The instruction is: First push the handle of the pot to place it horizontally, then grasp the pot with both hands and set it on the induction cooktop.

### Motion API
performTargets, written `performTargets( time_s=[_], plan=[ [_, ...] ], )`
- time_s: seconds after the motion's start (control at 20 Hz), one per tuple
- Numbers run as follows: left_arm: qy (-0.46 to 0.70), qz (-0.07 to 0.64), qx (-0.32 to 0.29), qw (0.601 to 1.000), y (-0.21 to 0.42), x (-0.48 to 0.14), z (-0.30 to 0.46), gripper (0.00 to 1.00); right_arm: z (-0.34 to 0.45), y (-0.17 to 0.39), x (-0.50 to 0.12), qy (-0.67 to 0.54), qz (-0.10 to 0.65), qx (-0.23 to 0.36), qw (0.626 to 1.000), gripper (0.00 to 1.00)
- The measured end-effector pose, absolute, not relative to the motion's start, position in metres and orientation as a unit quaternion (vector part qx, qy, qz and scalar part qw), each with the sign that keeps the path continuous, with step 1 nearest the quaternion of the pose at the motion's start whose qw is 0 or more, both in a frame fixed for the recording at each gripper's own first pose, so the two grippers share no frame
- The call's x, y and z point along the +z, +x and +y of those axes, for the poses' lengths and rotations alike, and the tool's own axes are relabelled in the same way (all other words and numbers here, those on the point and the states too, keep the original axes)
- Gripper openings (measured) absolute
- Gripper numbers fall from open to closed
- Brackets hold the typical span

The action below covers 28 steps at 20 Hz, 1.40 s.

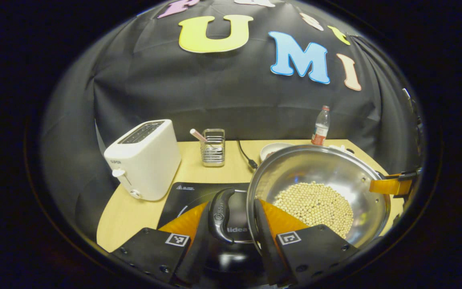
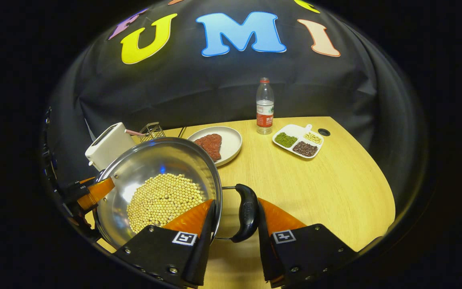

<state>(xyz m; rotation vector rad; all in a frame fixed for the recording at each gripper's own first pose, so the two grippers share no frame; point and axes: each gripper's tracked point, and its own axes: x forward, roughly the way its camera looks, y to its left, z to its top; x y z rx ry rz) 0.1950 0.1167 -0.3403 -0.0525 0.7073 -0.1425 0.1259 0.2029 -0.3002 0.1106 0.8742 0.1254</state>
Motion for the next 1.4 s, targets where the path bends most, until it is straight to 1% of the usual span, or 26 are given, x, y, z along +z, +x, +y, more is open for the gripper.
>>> performTargets(
  time_s=[0.05, 0.2, 0.25, 0.3, 0.35, 0.4, 0.55, 0.6, 0.7, 0.75, 0.8, 0.95, 1.0, 1.05, 1.15, 1.2, 1.3, 1.35, 1.4],
  plan=[
    [-0.024, 0.347, -0.070, 0.935, 0.196, -0.342, 0.124, 0.61, 0.210, 0.126, -0.302, 0.055, 0.424, 0.060, 0.902, 0.54],
    [-0.019, 0.347, -0.070, 0.935, 0.201, -0.347, 0.146, 0.69, 0.233, 0.126, -0.304, 0.061, 0.428, 0.059, 0.900, 0.54],
    [-0.018, 0.347, -0.069, 0.935, 0.203, -0.348, 0.154, 0.69, 0.241, 0.125, -0.305, 0.062, 0.429, 0.059, 0.899, 0.54],
    [-0.016, 0.347, -0.068, 0.935, 0.205, -0.349, 0.162, 0.65, 0.249, 0.126, -0.305, 0.063, 0.430, 0.059, 0.899, 0.54],
    [-0.014, 0.347, -0.067, 0.936, 0.205, -0.349, 0.170, 0.69, 0.256, 0.127, -0.306, 0.063, 0.430, 0.060, 0.899, 0.54],
    [-0.012, 0.347, -0.065, 0.935, 0.205, -0.352, 0.180, 0.65, 0.264, 0.128, -0.307, 0.063, 0.431, 0.062, 0.898, 0.54],
    [-0.010, 0.349, -0.056, 0.936, 0.209, -0.357, 0.205, 0.65, 0.289, 0.128, -0.313, 0.068, 0.436, 0.068, 0.895, 0.54],
    [-0.009, 0.350, -0.053, 0.935, 0.209, -0.361, 0.211, 0.61, 0.296, 0.129, -0.314, 0.069, 0.437, 0.070, 0.894, 0.54],
    [-0.007, 0.354, -0.048, 0.934, 0.207, -0.365, 0.226, 0.61, 0.309, 0.128, -0.316, 0.069, 0.439, 0.074, 0.893, 0.54],
    [-0.005, 0.354, -0.046, 0.934, 0.207, -0.366, 0.233, 0.65, 0.315, 0.125, -0.318, 0.070, 0.442, 0.076, 0.891, 0.54],
    [-0.003, 0.356, -0.044, 0.934, 0.208, -0.368, 0.239, 0.61, 0.321, 0.125, -0.319, 0.072, 0.443, 0.078, 0.890, 0.54],
    [-0.001, 0.358, -0.040, 0.933, 0.209, -0.369, 0.249, 0.61, 0.332, 0.127, -0.319, 0.077, 0.438, 0.082, 0.892, 0.54],
    [-0.001, 0.358, -0.041, 0.933, 0.209, -0.370, 0.250, 0.69, 0.334, 0.128, -0.319, 0.076, 0.436, 0.082, 0.893, 0.54],
    [-0.002, 0.358, -0.040, 0.933, 0.210, -0.372, 0.252, 0.65, 0.334, 0.128, -0.318, 0.076, 0.434, 0.083, 0.894, 0.54],
    [-0.013, 0.361, -0.037, 0.932, 0.209, -0.378, 0.252, 0.65, 0.334, 0.129, -0.317, 0.074, 0.428, 0.085, 0.897, 0.54],
    [-0.020, 0.361, -0.034, 0.932, 0.205, -0.378, 0.252, 0.70, 0.333, 0.130, -0.317, 0.074, 0.427, 0.087, 0.897, 0.54],
    [-0.023, 0.361, -0.033, 0.932, 0.201, -0.376, 0.254, 0.63, 0.333, 0.130, -0.319, 0.076, 0.426, 0.090, 0.897, 0.54],
    [-0.023, 0.360, -0.031, 0.932, 0.203, -0.375, 0.254, 0.67, 0.334, 0.130, -0.318, 0.076, 0.426, 0.092, 0.897, 0.57],
    [-0.021, 0.360, -0.030, 0.932, 0.202, -0.375, 0.253, 0.65, 0.334, 0.130, -0.318, 0.074, 0.424, 0.093, 0.898, 0.57]
  ],
)
